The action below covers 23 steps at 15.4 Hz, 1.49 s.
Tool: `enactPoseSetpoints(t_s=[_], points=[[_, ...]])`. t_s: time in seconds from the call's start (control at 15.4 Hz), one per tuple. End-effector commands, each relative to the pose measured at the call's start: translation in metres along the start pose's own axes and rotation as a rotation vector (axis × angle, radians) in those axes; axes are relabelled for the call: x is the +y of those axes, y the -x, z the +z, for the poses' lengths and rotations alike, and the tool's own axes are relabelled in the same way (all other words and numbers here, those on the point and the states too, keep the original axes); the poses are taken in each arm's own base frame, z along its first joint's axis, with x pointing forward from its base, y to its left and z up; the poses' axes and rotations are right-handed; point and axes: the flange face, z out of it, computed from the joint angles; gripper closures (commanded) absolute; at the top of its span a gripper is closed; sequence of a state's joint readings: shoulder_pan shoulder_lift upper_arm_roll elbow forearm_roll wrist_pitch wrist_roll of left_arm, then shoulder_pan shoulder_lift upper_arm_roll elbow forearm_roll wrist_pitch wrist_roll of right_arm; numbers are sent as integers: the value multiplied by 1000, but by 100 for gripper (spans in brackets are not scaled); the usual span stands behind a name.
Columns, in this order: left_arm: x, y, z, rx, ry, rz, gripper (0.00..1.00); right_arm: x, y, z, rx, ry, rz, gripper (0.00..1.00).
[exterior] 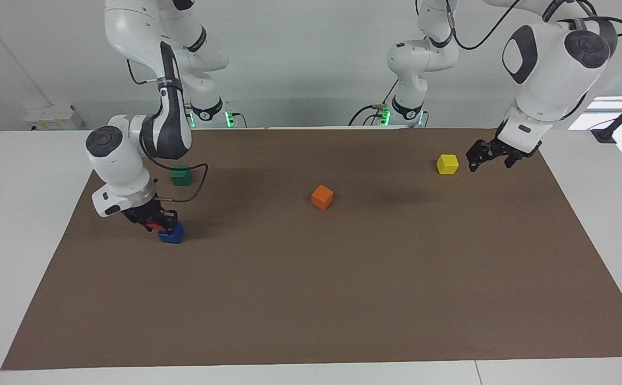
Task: Transfer red block to right arm and stack on blue block
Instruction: 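Lower the red block onto the blue block and open the right gripper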
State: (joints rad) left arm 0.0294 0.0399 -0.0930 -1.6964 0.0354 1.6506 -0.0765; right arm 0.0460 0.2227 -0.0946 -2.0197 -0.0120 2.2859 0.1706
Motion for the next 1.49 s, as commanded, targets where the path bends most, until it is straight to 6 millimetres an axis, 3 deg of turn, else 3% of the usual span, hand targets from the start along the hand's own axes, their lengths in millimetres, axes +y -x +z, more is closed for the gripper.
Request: enactPoseSetpoints(t_s=[0.0, 0.39, 0.91, 1.1, 1.17, 1.29, 1.42], points=[[9, 5, 1, -21, -3, 16, 0, -1, 1, 10, 14, 18, -5, 100], [9, 17, -1, -23, -4, 15, 0, -5, -3, 12, 39, 18, -14, 100], [4, 8, -18, 50, 3, 21, 0, -7, -1, 13, 33, 19, -23, 100], [2, 9, -17, 46, 3, 12, 0, -7, 0, 14, 25, 20, -23, 34], [2, 9, -16, 43, 2, 9, 0, -7, 0, 14, 25, 20, -23, 21], [2, 9, -17, 43, 2, 7, 0, -7, 0, 13, 24, 20, -20, 6], [2, 10, -17, 43, 2, 5, 0, -7, -1, 13, 24, 21, -20, 3]])
